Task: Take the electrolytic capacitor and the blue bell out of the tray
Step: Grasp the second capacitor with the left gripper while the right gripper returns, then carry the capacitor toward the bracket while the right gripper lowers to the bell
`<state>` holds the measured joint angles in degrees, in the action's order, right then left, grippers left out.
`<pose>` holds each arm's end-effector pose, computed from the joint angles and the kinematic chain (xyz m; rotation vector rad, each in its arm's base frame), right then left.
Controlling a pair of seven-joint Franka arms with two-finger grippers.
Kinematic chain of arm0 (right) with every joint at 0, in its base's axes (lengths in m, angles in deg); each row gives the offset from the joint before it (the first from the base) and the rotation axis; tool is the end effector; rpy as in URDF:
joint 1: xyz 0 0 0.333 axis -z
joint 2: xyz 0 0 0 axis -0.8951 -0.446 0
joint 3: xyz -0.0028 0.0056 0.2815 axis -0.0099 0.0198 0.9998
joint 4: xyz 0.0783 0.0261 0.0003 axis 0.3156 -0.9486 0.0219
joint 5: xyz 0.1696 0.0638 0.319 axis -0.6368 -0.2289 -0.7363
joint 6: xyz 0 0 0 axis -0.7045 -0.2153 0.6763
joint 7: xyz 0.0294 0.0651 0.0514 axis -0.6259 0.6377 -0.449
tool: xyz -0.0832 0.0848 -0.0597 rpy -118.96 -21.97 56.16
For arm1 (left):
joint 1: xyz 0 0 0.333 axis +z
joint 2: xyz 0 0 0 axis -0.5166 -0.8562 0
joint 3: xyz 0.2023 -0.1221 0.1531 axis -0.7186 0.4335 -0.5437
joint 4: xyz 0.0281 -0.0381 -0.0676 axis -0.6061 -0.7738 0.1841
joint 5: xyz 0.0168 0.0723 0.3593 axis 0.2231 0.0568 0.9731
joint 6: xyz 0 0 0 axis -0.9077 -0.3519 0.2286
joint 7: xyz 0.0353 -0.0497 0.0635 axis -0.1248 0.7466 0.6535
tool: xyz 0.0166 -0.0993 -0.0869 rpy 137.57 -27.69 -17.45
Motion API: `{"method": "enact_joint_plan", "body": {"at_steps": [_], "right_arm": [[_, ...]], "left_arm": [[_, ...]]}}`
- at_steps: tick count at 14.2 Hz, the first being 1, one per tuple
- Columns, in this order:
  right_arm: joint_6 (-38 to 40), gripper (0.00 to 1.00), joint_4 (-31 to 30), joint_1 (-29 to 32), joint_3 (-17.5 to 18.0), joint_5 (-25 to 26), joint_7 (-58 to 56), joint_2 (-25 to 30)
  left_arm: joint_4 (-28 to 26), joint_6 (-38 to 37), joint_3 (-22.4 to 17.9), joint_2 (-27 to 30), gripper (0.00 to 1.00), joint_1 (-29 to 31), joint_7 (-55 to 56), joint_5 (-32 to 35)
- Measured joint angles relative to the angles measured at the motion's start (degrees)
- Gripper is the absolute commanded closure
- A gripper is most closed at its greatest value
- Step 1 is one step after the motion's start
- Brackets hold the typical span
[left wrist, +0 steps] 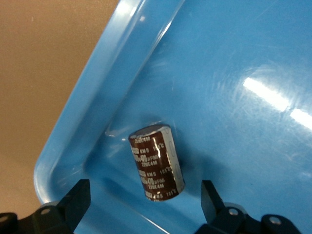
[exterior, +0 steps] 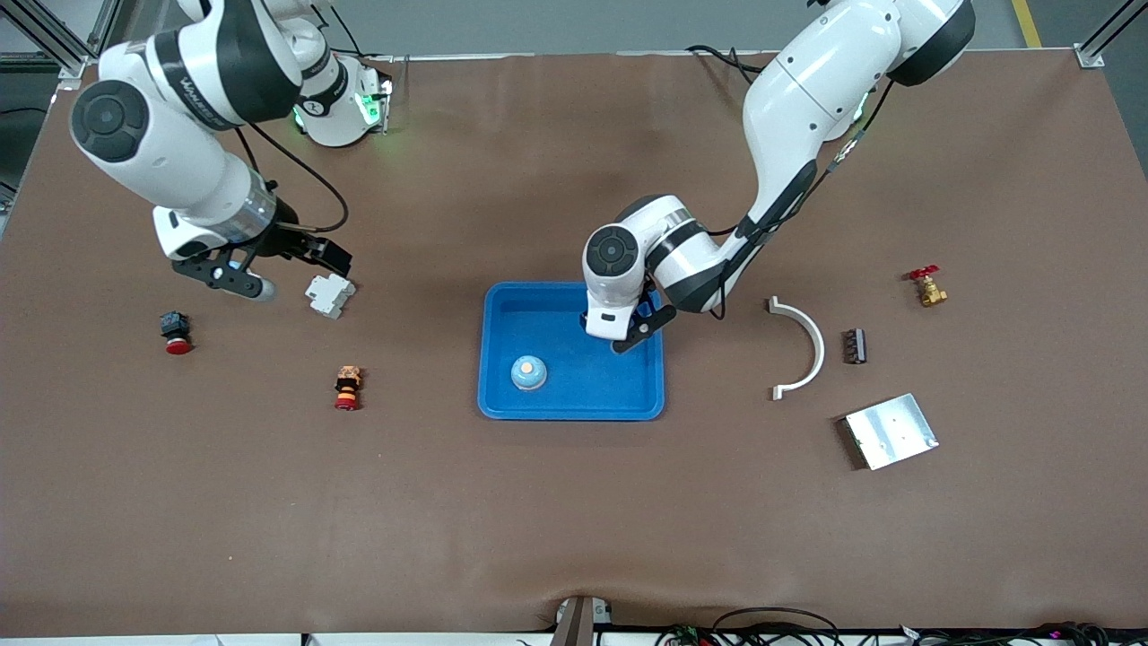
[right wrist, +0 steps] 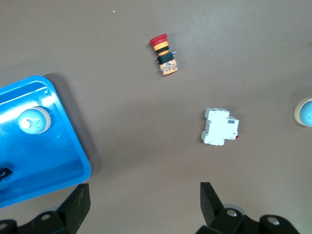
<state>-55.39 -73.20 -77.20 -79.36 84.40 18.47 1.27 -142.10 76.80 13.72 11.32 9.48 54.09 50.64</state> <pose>0.4873 0.1516 0.4136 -3.0400 0.5438 0.1469 0.4440 -0.4398 0.1425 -2.9139 -0.8622 0.1599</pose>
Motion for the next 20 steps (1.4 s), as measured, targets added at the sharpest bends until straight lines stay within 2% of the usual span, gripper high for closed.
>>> {"method": "enact_joint_plan", "body": {"at_steps": [2,5,7,12,15,17,20], "right_arm": [[-0.37,0.00,1.02,-1.26,-0.01,-0.01,1.42,-1.46],[-2.44,0.00,1.44,-3.67,-0.01,-0.09,5.28,-3.68],[-4.62,0.00,1.45,-6.17,0.01,-0.12,8.72,-4.99],[-11.61,0.00,1.51,-11.57,0.01,-0.15,15.91,-8.86],[-18.38,0.00,1.72,-15.36,0.03,-0.15,22.58,-12.97],[-20.60,0.00,3.57,-17.60,0.00,-0.13,26.49,-16.96],[-20.97,0.00,8.76,-19.72,-0.03,0.13,30.16,-22.85]], "left_arm": [[0.02,0.15,-0.01,-0.10,0.53,0.00,0.07,-0.01],[0.58,0.57,0.03,-0.09,0.76,0.00,0.07,-0.01],[0.75,0.58,0.02,-0.09,0.86,0.01,0.07,-0.01],[0.75,0.58,0.02,-0.09,0.87,0.04,0.08,-0.01],[0.89,0.51,-0.07,0.05,0.87,0.26,0.08,-0.01],[1.18,-0.64,-0.11,0.83,0.89,0.68,0.07,-0.01],[2.43,-6.36,-0.10,3.41,0.90,1.03,-0.69,-0.01]]}}
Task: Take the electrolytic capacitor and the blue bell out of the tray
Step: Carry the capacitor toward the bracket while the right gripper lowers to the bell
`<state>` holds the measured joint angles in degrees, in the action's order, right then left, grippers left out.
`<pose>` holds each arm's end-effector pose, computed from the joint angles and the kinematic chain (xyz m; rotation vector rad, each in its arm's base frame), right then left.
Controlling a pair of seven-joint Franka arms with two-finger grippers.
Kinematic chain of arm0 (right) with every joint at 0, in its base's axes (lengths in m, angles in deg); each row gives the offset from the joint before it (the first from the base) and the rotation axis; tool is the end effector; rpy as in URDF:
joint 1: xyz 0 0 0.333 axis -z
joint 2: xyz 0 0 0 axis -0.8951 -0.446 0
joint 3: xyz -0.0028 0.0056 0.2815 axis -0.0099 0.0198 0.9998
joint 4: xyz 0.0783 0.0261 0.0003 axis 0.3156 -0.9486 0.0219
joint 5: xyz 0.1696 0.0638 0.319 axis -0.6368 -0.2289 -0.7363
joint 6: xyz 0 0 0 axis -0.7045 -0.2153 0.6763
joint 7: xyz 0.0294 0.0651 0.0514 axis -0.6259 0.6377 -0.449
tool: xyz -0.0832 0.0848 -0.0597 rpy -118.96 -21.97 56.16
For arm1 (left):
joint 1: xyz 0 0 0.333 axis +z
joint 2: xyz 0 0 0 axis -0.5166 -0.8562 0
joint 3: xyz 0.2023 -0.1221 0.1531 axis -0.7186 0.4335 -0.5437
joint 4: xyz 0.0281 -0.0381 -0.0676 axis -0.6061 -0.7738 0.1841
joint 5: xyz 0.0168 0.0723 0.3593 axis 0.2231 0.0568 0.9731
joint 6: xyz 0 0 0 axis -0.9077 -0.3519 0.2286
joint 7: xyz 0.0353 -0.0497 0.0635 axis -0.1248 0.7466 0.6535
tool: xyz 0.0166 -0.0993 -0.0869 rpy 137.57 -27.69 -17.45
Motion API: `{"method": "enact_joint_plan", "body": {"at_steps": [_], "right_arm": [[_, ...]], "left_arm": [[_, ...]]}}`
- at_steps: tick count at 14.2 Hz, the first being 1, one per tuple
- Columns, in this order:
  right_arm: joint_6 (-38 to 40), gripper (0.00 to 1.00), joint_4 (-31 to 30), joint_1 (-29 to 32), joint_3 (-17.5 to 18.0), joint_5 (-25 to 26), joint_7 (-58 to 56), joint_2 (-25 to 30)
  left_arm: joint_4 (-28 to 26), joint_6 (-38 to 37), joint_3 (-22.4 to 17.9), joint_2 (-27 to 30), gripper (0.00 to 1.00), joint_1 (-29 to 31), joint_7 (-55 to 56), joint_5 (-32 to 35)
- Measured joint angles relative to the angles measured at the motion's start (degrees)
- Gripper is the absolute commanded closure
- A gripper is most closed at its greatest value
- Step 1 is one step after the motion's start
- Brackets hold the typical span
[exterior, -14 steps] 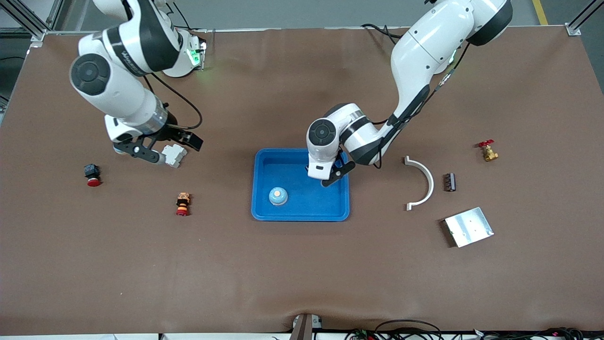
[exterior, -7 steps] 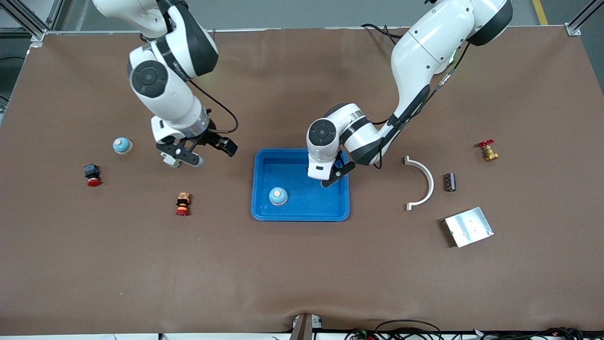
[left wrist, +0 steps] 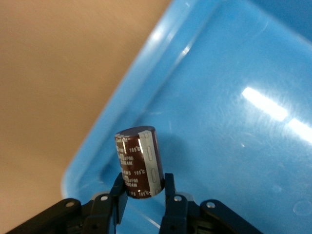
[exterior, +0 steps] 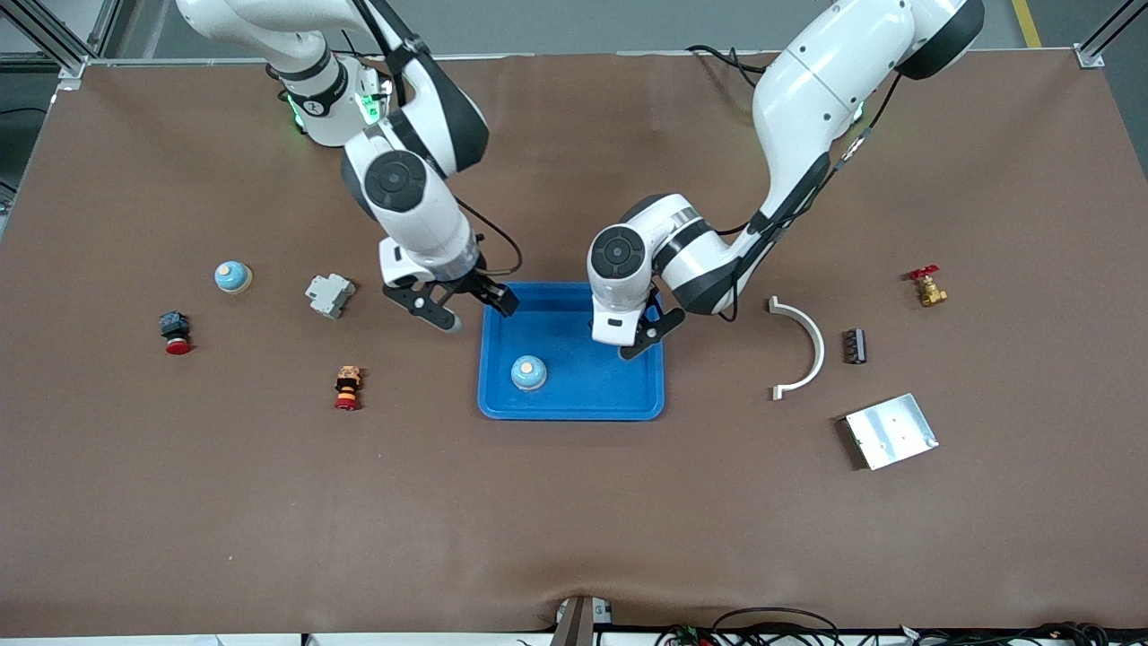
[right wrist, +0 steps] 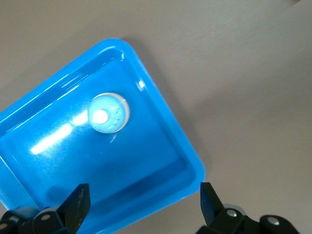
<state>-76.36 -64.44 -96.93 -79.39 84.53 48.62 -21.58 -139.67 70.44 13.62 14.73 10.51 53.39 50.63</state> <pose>0.4875 0.3572 0.2888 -2.9234 0.8452 0.0477 0.4662 -0.4270 0.1845 -2.8757 -0.8798 0.1108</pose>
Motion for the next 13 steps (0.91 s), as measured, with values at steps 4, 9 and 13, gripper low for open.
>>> {"method": "enact_joint_plan", "body": {"at_steps": [4,9,13], "right_arm": [[-1.20,0.00,5.18,-0.92,-0.10,0.90,1.95,-5.75],[-2.32,0.00,7.04,-0.98,-0.17,1.05,2.13,-8.98],[-2.29,0.00,8.13,-1.05,-0.21,1.08,2.30,-9.04]], "left_arm": [[0.30,-7.26,0.15,4.86,0.90,1.96,-6.69,-2.75],[-0.30,-15.66,0.38,10.07,0.90,7.78,-20.61,-6.69],[-4.15,-17.67,3.90,14.86,0.90,17.09,-31.21,-7.29]]}}
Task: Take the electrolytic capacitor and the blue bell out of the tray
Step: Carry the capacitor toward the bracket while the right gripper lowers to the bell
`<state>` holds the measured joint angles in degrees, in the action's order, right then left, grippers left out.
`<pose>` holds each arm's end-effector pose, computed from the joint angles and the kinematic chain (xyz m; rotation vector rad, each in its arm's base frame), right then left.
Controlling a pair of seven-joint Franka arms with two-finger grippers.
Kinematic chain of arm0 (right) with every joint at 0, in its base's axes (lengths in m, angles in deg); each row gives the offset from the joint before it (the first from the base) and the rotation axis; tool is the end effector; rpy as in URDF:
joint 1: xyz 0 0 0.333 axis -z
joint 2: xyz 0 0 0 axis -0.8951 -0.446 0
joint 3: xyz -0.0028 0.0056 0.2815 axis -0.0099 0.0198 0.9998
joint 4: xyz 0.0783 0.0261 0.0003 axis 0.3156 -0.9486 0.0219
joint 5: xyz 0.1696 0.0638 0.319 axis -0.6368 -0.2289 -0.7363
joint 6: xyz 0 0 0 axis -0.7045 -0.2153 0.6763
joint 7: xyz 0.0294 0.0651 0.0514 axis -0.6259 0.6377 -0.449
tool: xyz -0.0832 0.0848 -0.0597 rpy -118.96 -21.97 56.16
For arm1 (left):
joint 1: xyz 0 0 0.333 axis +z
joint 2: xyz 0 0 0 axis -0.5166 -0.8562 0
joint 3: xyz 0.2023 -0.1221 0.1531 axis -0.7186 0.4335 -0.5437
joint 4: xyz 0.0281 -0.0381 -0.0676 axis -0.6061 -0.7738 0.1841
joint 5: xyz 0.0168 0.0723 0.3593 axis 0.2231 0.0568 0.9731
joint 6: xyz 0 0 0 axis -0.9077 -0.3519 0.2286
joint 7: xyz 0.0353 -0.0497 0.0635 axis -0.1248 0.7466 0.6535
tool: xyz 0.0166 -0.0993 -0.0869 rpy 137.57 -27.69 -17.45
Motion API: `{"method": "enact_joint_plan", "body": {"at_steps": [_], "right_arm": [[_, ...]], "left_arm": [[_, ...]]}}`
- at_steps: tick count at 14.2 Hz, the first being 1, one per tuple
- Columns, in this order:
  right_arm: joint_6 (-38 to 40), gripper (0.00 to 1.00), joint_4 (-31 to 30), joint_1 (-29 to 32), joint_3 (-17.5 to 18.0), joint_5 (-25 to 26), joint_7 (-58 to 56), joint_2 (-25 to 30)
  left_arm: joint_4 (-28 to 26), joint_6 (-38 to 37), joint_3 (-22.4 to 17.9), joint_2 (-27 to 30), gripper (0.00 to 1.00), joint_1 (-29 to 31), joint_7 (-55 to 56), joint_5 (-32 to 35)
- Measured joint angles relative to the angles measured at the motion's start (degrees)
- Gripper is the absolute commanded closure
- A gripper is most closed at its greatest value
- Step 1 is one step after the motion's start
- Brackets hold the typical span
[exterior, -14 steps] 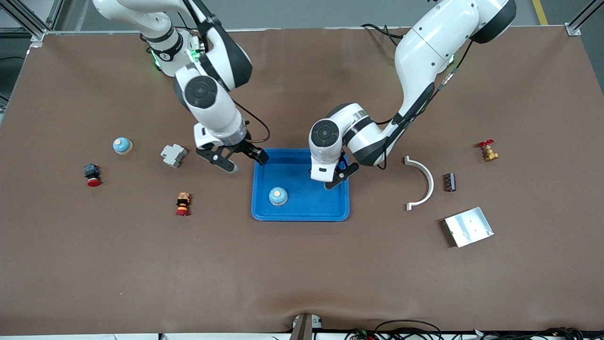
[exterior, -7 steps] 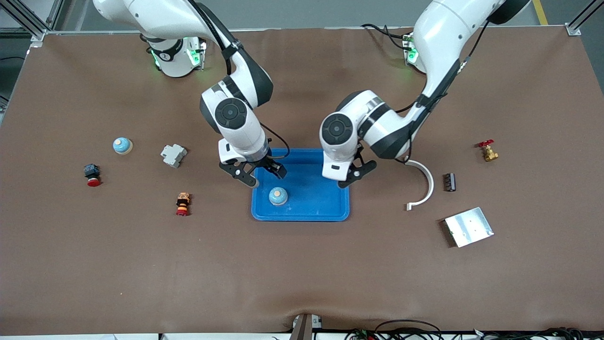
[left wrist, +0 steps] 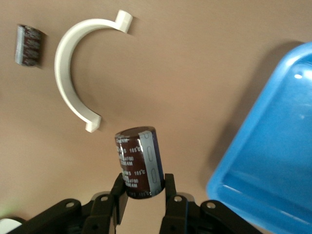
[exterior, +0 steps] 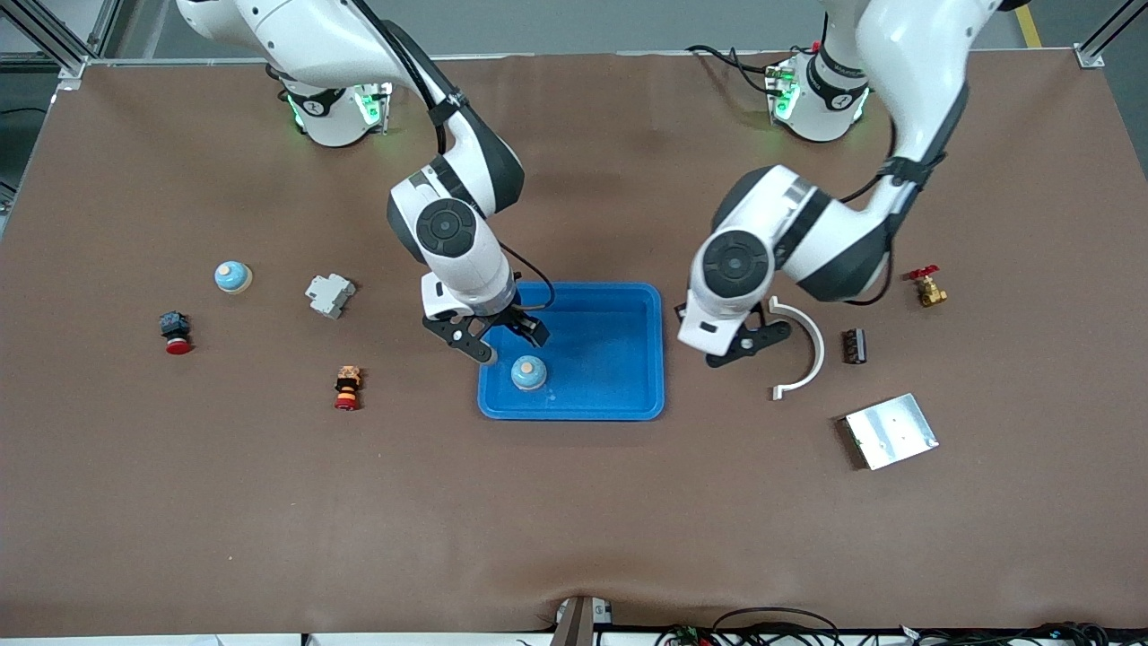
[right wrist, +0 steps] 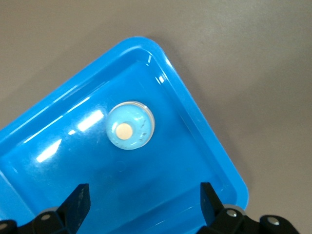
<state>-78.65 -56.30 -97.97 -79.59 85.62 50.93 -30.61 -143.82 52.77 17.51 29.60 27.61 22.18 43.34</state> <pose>0.5118 0.3839 0.2556 -2.9052 0.8685 0.0148 0.5134 -0.2862 0.2948 -2.8930 -0.4888 0.3281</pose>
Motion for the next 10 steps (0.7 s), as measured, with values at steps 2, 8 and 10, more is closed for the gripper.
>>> {"method": "enact_joint_plan", "body": {"at_steps": [2,8,10], "right_arm": [[0.32,0.00,0.69,-0.01,-0.03,0.12,0.03,0.00],[0.48,0.00,0.76,-0.03,-0.25,1.79,0.19,-0.14],[0.34,0.00,1.05,-0.06,-0.25,2.11,0.21,-0.96]], "left_arm": [[-2.88,-0.06,3.18,2.12,0.91,6.48,-5.13,-0.03],[-6.20,0.22,5.46,2.98,0.92,12.52,-10.67,-0.05],[-7.37,0.86,5.48,3.01,0.92,13.54,-11.98,-0.04]]}}
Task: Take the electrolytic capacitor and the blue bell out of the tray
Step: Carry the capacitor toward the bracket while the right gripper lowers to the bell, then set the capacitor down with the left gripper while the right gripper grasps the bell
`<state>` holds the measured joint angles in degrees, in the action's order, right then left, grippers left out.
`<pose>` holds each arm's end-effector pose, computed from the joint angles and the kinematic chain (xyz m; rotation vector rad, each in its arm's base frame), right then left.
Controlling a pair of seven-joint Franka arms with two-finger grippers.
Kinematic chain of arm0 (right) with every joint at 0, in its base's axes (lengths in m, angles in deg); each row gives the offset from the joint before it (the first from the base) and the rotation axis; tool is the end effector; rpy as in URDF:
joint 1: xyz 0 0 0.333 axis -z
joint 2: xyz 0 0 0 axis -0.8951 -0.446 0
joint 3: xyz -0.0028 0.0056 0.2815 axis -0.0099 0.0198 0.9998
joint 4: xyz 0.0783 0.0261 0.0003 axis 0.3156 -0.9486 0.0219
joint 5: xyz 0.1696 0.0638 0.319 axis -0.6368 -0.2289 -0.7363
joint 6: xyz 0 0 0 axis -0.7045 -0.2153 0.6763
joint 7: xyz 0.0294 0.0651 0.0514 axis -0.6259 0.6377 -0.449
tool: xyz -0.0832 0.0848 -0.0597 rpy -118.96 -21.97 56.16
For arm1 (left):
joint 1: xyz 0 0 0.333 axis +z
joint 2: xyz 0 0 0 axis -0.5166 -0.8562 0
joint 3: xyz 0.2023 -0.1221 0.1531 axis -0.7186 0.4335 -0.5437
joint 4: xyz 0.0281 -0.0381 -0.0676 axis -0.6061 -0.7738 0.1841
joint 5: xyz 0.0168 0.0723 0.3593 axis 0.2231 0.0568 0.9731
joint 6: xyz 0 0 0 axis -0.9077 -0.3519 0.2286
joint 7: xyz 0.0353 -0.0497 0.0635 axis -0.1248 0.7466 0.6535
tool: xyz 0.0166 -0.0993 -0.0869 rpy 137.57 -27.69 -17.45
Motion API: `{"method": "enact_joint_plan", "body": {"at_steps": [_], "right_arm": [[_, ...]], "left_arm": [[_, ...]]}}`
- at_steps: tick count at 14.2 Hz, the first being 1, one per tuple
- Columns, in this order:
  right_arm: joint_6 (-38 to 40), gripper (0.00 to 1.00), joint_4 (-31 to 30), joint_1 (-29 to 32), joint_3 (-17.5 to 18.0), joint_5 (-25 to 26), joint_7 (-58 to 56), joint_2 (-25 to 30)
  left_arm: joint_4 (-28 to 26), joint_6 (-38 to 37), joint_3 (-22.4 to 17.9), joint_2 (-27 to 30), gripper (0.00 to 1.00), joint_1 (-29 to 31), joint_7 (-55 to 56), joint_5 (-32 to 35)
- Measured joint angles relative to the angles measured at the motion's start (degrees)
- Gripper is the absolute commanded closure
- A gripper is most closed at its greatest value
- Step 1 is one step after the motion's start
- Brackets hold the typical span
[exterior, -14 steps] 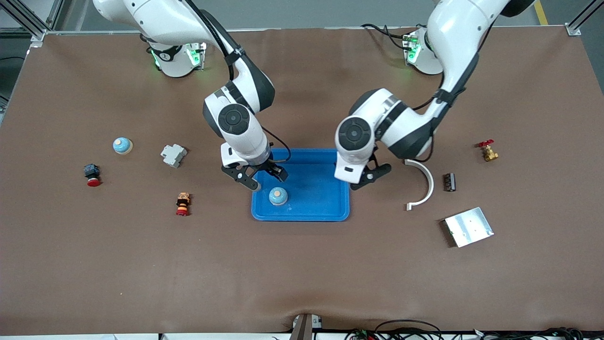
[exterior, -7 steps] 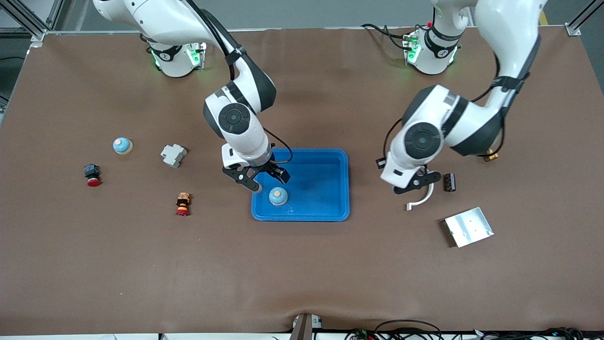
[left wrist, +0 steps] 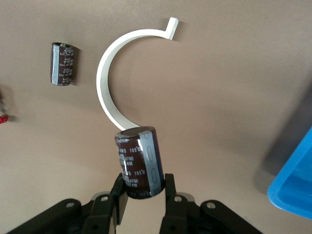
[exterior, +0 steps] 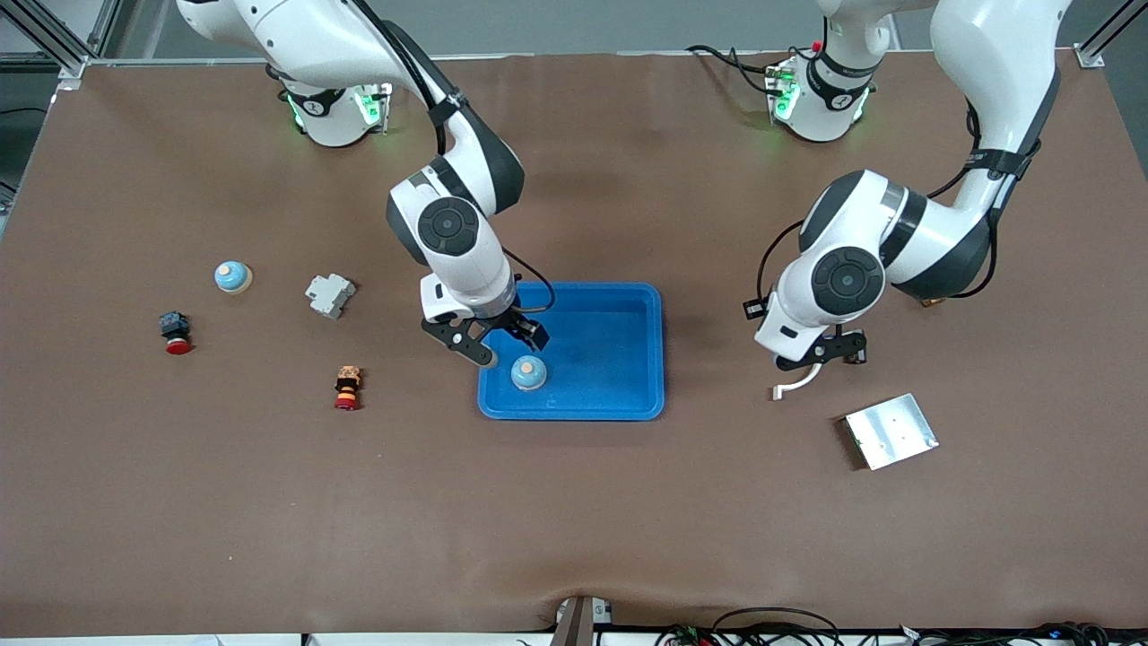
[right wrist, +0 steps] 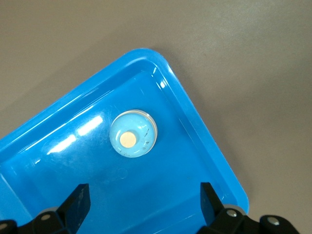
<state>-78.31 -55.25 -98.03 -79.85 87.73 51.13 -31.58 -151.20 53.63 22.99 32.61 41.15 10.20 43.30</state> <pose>0.5163 0.3829 0.2519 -2.9335 0.8490 -0.0164 0.5185 -0.2065 0.2846 -2.9252 -0.3595 0.4375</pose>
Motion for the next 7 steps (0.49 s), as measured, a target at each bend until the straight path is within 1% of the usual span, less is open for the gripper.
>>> {"method": "enact_joint_plan", "body": {"at_steps": [2,4,7], "right_arm": [[-0.58,0.00,0.87,-0.01,0.00,0.21,0.00,-1.79],[-3.04,0.00,1.66,-0.19,0.00,0.48,0.40,-4.14],[-5.00,0.00,2.59,-0.65,0.01,1.89,1.45,-6.89]], "left_arm": [[-1.39,0.97,0.02,0.25,0.92,2.05,-2.48,0.00],[-3.16,3.22,0.03,0.77,0.92,3.69,-3.50,0.00],[-6.19,7.51,0.14,1.29,0.93,4.17,-3.85,0.01]]}}
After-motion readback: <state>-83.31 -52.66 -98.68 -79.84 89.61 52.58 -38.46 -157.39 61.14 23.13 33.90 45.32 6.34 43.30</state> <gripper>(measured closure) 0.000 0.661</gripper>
